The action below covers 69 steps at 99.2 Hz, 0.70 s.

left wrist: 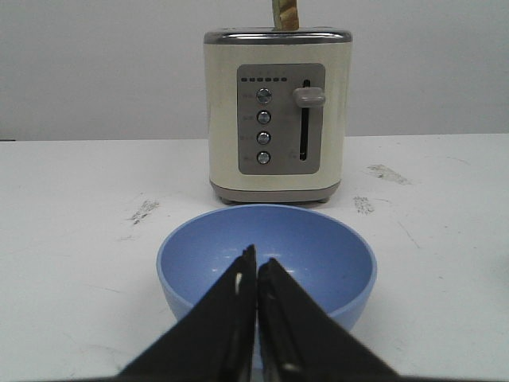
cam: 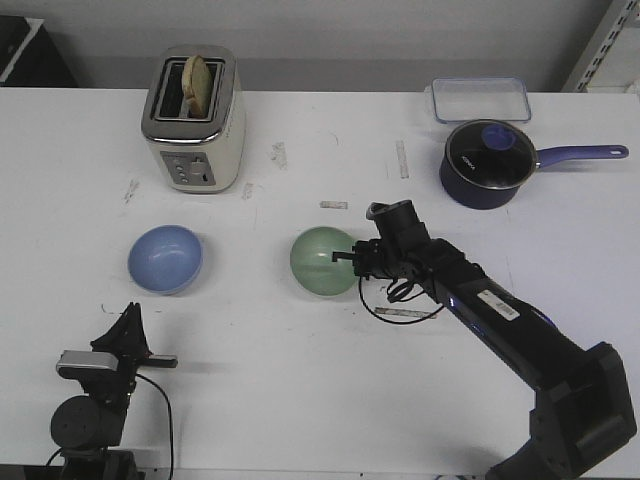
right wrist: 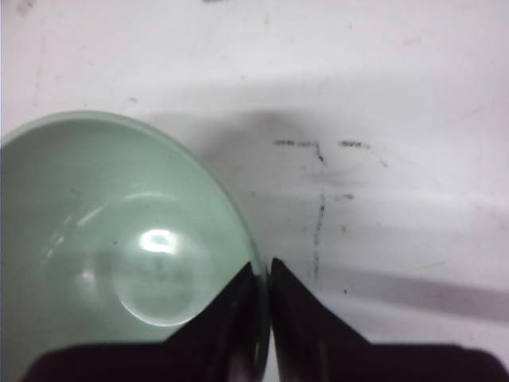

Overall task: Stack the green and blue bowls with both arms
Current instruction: 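Drag the green bowl with the right gripper toward the table centre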

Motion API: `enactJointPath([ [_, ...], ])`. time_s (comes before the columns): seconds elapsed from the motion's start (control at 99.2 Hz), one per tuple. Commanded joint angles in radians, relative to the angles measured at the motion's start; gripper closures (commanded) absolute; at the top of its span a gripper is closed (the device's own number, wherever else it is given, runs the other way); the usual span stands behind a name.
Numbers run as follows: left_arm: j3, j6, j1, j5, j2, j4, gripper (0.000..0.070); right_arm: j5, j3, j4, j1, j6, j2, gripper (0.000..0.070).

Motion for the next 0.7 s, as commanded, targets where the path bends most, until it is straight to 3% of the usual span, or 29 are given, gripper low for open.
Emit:
enactJointPath([
  [0.0, -0.022, 0.002, 0.001, -0.006, -0.002, 0.014, 0.0699, 0.026, 0.011, 0.010, 0.011, 0.021, 0.025, 0.0694],
  [0.242, -0.022, 0.002, 0.001, -0.006, -0.002, 0.014, 0.0699, 0.071, 0.011, 0.001, 0.016, 0.021, 0.025, 0.0669],
  [0.403, -0.022, 0.002, 0.001, -0.006, -0.002, 0.014, 0.0699, 0.071, 0.011, 0.002, 0.023, 0.021, 0.024, 0.0479],
  [0.504, -0.022, 0.002, 0.001, -0.006, -0.002, 0.014, 0.0699, 0.071, 0.011, 0.000, 0.035, 0.021, 0.023, 0.0440],
  [0.685, -0.022, 0.002, 0.001, -0.006, -0.002, 0.014, 0.0699, 0.072, 0.011, 0.009, 0.053, 0.019, 0.010, 0.0292],
])
